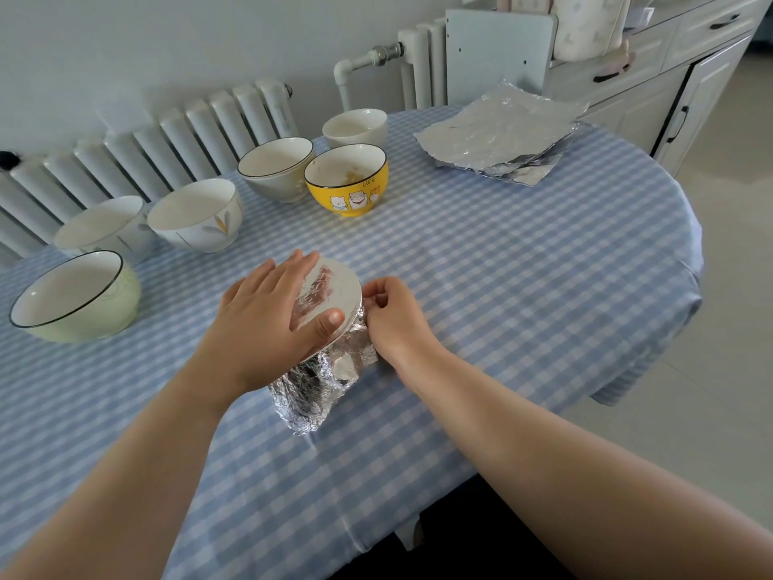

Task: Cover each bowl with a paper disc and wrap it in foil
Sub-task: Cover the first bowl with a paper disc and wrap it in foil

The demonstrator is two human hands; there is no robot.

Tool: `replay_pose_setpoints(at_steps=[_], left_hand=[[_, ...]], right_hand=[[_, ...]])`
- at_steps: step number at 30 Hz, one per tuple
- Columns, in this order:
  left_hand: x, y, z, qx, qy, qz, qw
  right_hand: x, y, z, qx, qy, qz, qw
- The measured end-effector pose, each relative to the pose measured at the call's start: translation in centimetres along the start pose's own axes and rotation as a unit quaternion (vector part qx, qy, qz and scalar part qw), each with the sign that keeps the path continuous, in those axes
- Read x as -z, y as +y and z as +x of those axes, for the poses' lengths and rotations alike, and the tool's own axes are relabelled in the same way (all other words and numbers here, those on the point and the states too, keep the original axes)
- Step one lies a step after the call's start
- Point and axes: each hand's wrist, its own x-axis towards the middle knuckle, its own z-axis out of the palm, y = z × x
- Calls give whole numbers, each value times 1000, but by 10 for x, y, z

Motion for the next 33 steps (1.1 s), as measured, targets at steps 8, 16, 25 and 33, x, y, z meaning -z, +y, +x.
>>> replay_pose_setpoints(at_steps=[8, 16, 25, 33], left_hand=[[2, -1, -1, 6, -2, 2, 1000], [4, 1, -1, 9, -3, 5, 1000], [6, 5, 1, 44, -44, 14, 998], [14, 27, -8, 147, -72, 109, 981]], right_hand=[[7, -4, 2, 114, -53, -276, 953], [23, -8, -5, 108, 16, -106, 988], [17, -8, -4, 69, -49, -70, 994], [30, -29, 29, 121, -154, -153, 969]])
